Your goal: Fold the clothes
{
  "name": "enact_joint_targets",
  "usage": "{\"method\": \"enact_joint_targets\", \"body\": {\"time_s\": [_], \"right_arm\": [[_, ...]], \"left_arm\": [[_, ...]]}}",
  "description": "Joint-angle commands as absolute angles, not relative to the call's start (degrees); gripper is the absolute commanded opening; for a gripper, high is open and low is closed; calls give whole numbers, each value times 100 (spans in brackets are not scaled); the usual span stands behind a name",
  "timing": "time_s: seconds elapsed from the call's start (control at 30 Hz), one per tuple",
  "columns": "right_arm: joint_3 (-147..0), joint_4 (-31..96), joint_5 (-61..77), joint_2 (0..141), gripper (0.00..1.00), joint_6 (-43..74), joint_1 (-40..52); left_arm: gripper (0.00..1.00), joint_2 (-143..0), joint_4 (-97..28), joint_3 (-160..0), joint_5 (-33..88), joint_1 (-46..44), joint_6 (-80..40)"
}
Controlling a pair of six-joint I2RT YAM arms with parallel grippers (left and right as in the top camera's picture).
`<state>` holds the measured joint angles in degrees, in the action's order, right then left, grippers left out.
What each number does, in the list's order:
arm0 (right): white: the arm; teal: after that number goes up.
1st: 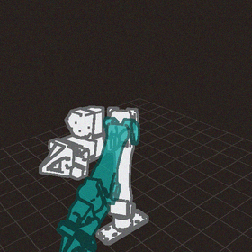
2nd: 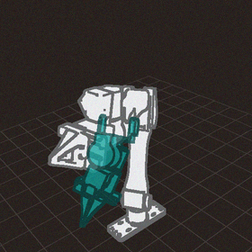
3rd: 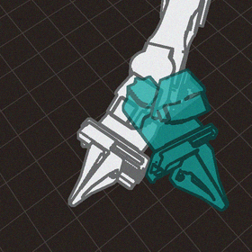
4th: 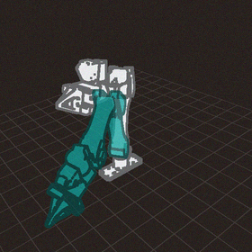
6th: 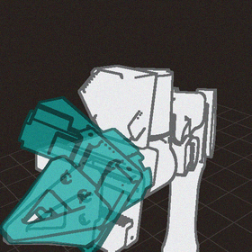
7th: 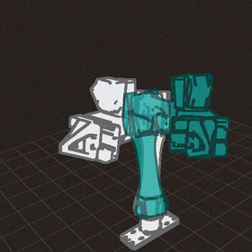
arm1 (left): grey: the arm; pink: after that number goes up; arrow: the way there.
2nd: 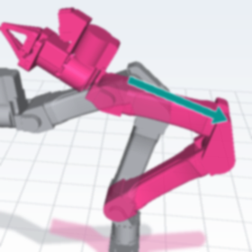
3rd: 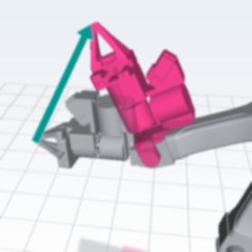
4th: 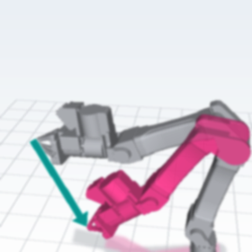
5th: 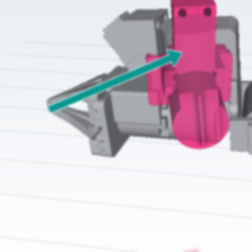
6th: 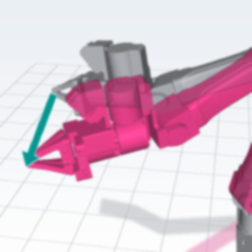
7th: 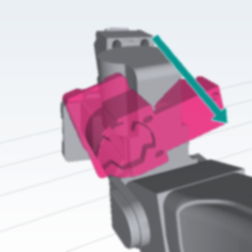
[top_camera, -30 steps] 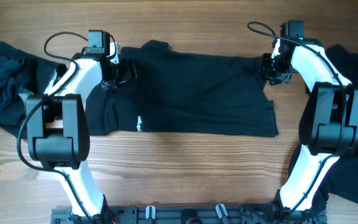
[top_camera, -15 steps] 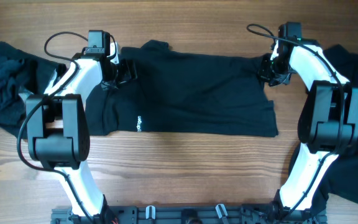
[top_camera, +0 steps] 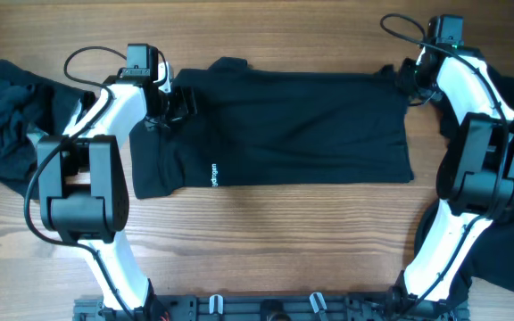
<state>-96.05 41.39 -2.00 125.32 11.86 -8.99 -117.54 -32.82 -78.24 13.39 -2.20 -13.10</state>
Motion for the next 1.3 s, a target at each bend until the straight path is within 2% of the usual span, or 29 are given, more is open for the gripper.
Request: {"method": "enact_joint_targets", "body": {"time_s": [0.0, 0.1, 0.13, 0.2, 0.4, 0.63, 0.8, 0.9, 0.93, 0.97, 1.07, 1.13, 1.27], "right_arm": [[-9719, 4552, -301, 11767, 33, 1087, -902], [-9719, 5000, 115, 11430, 33, 810, -882], [-9719, 5120, 408, 11410, 34, 683, -860], [-9699, 5266, 797, 11424, 33, 589, -784], [-9588, 5518, 993, 11443, 33, 473, -213], [-9588, 5798, 996, 11443, 33, 766, -16], [-9588, 5920, 996, 11443, 33, 766, -19], [-9588, 5927, 996, 11443, 33, 766, -19], [-9588, 5924, 993, 11443, 33, 768, -19], [-9588, 5924, 996, 11443, 33, 770, -19], [-9588, 5924, 996, 11443, 32, 770, -16], [-9588, 5918, 991, 11443, 30, 773, -23], [-9588, 5961, 989, 11443, 29, 812, -40]], "left_arm": [[88, -11981, -3597, -7577, 1197, -198, -1184], [93, -11222, -3452, -7754, 1197, -198, -982], [98, -10967, -3216, -7791, 1219, -207, -980], [100, -10691, -2650, -7811, 1306, -239, -985], [100, -11214, -1081, -7841, 1308, -290, -1138], [99, -12342, -1002, -8838, 1603, -329, -1133], [90, -12988, -1017, -9085, 1584, -491, -1135], [79, -13131, -1168, -9083, 1455, -504, -1133], [71, -13137, -1278, -9083, 1385, -504, -1131], [62, -13137, -1365, -9083, 1330, -504, -1125], [25, -13137, -1490, -9083, 1076, -495, -1107], [4, -13104, -1490, -9083, 1083, -486, -1114], [4, -12866, -1503, -9083, 1081, -475, -1138]]}}
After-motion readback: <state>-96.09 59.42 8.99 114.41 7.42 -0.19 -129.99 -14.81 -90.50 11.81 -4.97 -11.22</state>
